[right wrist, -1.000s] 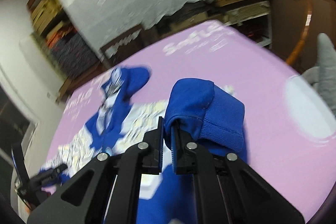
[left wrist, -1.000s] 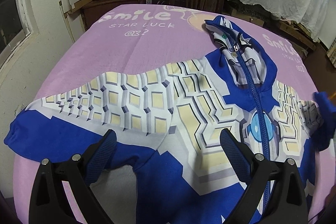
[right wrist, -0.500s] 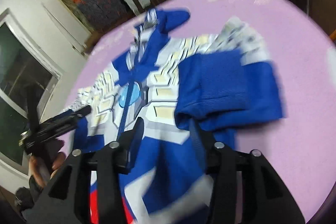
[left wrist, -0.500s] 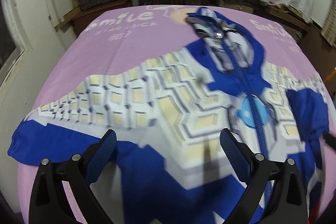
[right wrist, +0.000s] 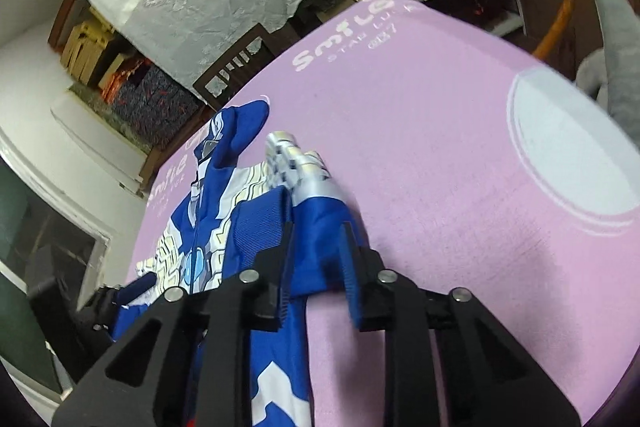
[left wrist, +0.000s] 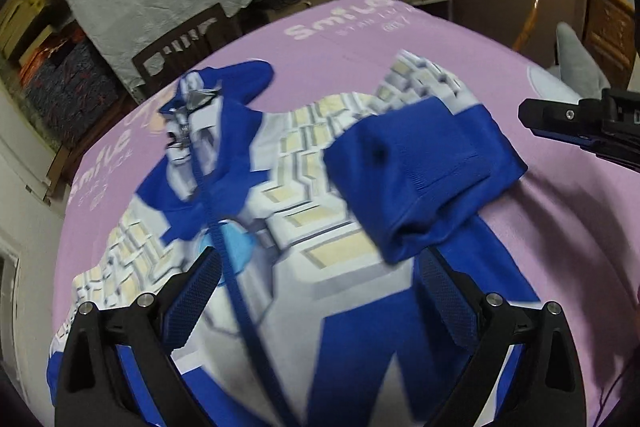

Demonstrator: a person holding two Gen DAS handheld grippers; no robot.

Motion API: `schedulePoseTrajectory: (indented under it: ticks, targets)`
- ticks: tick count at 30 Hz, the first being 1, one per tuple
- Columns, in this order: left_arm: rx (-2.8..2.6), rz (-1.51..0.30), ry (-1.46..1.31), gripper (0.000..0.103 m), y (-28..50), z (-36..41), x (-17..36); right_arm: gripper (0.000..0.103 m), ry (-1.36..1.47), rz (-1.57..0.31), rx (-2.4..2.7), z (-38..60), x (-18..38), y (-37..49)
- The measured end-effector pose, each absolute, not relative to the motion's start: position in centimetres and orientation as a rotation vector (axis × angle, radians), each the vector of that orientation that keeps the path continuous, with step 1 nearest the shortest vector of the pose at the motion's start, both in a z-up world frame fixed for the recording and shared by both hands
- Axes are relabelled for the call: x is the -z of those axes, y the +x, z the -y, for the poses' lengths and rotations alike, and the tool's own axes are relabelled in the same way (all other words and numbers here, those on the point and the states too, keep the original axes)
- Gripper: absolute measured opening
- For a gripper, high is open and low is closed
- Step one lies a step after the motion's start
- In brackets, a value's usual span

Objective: Fold large clothes

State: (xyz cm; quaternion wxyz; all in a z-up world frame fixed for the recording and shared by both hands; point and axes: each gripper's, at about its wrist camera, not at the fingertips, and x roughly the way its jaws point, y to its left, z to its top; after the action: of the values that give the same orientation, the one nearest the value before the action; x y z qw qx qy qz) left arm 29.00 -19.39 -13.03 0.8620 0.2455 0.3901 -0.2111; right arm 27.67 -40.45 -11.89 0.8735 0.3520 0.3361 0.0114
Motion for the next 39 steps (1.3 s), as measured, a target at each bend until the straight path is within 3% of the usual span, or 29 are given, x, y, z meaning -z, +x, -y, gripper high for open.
schedulePoseTrajectory:
  ticks: [11,14,15,17,18,19,25,33,39]
  targets:
    - [0.469,-0.801,0.582,0.099,30.4,24.2,14.6,0.023,0.76,-0.744,-0.033,40.8,13.7,27.9]
    - [0.471,-0.814,0.538,0.093,31.4,24.6,14.5,0.023,0.781,-0.765,-0.013,41.0,14.3,28.2]
    - [0.471,-0.824,0.52,0.086,31.7,24.5,14.5,0.023,0.79,-0.775,-0.007,41.2,14.7,28.2]
    - [0.469,-0.844,0.486,0.061,32.3,24.2,14.6,0.023,0.799,-0.785,-0.006,41.3,15.0,28.3]
    - [0.484,-0.866,0.466,0.038,32.6,23.9,14.7,0.023,0.8,-0.786,-0.008,41.3,15.0,28.3]
    - [0.495,-0.892,0.437,0.032,32.9,23.5,14.7,0.023,0.799,-0.785,-0.01,41.3,15.0,28.3]
    - [0.494,-0.885,0.308,0.024,33.5,21.0,13.2,0.023,0.79,-0.764,-0.023,41.1,14.7,28.2]
    - [0.379,-0.789,0.19,0.023,32.6,13.4,9.2,0.023,0.714,-0.728,-0.077,39.5,13.7,28.0]
    - [0.289,-0.829,0.135,0.027,32.8,8.1,10.5,0.023,0.623,-0.733,-0.15,36.9,13.0,28.2]
